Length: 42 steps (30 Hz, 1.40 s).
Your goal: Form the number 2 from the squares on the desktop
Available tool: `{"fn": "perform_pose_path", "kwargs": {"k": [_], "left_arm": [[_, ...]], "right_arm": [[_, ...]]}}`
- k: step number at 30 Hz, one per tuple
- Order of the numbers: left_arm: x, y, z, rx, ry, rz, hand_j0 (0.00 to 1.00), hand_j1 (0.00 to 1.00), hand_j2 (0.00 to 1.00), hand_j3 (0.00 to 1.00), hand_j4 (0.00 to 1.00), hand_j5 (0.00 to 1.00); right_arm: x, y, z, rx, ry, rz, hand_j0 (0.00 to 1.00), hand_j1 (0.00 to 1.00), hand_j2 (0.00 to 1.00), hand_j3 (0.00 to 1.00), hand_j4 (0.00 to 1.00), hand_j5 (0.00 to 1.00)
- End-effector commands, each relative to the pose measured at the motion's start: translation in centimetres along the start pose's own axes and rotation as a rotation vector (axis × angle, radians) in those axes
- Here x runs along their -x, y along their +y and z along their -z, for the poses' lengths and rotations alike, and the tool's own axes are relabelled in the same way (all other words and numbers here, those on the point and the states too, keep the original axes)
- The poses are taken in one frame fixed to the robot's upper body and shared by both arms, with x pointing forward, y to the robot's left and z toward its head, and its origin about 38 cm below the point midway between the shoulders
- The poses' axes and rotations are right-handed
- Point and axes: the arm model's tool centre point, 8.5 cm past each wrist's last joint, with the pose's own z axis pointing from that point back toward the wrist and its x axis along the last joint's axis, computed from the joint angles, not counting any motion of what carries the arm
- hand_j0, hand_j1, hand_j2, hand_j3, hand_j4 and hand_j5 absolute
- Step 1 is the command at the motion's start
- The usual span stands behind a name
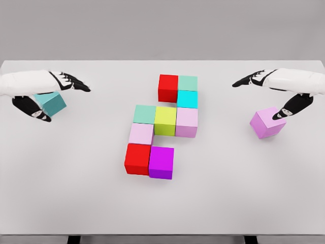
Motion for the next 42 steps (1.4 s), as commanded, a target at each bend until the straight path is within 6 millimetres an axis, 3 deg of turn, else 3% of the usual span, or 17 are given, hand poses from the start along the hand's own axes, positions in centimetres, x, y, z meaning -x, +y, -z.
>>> {"fn": "perform_pose_path", "kwargs": {"k": [1, 8, 12, 25, 30, 33, 42], "left_arm": [[1.6, -1.5, -0.3, 0.048, 0.06, -0.01, 1.0, 1.0, 1.0, 1.0, 1.0, 1.0], [4.5, -1.9, 0.9, 0.057, 0.139, -0.026, 1.0, 1.0, 1.0, 1.0, 1.0, 1.0], [5.8, -2.1, 0.3, 0.057, 0.179, -0.044, 1.0, 1.0, 1.0, 1.0, 1.0, 1.0], [9.9, -3.3, 1.2, 0.037, 0.317, -0.068, 1.0, 1.0, 1.0, 1.0, 1.0, 1.0], [10.4, -3.8, 1.0, 0.081, 0.352, -0.039, 1.0, 1.0, 1.0, 1.0, 1.0, 1.0], [11.0, -4.6, 2.1, 0.104, 0.367, -0.048, 1.0, 1.0, 1.0, 1.0, 1.0, 1.0], [12.2, -4.0, 1.9, 0.036, 0.41, -0.062, 1.0, 1.0, 1.0, 1.0, 1.0, 1.0]], "right_arm": [[0.0, 0.0, -0.1, 0.001, 0.002, 0.003, 1.0, 1.0, 1.0, 1.0, 1.0, 1.0], [0.0, -0.3, -1.2, -0.001, -0.016, -0.037, 1.0, 1.0, 1.0, 1.0, 1.0, 1.0], [0.6, 0.5, -2.0, -0.021, 0.022, -0.017, 1.0, 1.0, 1.0, 1.0, 1.0, 1.0], [3.2, 3.2, -2.1, -0.062, 0.239, 0.194, 1.0, 1.0, 1.0, 1.0, 1.0, 1.0], [3.9, 3.3, -2.6, -0.062, 0.302, 0.243, 1.0, 1.0, 1.0, 1.0, 1.0, 1.0], [3.9, 3.8, -2.4, -0.077, 0.301, 0.246, 1.0, 1.0, 1.0, 1.0, 1.0, 1.0], [4.1, 4.1, -2.0, -0.08, 0.302, 0.257, 1.0, 1.0, 1.0, 1.0, 1.0, 1.0]]}}
